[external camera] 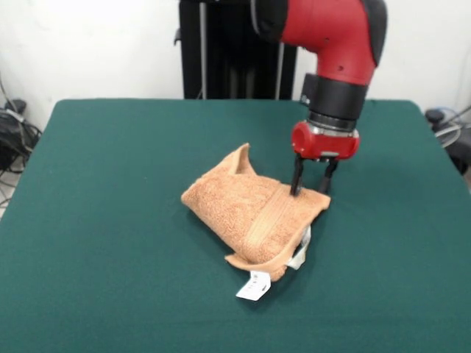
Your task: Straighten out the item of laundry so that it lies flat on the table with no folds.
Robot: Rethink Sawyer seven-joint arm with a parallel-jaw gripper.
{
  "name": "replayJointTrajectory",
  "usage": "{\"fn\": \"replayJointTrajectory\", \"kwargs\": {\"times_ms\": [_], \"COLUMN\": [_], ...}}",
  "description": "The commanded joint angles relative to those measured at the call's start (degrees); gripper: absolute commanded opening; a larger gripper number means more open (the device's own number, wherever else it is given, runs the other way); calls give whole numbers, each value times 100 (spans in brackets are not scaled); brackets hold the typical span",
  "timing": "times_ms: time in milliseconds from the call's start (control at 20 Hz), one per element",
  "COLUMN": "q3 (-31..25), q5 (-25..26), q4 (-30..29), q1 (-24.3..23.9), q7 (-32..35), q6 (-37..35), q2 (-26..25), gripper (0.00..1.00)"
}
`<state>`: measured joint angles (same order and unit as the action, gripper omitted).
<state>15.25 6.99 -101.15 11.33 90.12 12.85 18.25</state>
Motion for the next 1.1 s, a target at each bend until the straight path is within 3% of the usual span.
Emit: {"fn": "replayJointTrajectory", "kwargs": {"times_ms": [50, 1100], "q3": [-1758, -1526], "q5": [606, 346], "q4": [-602, -645], "q1": [-1783, -1501], "q7": [829, 949], "q6": [-815, -522], "q2": [514, 422], "gripper": [100, 100]}}
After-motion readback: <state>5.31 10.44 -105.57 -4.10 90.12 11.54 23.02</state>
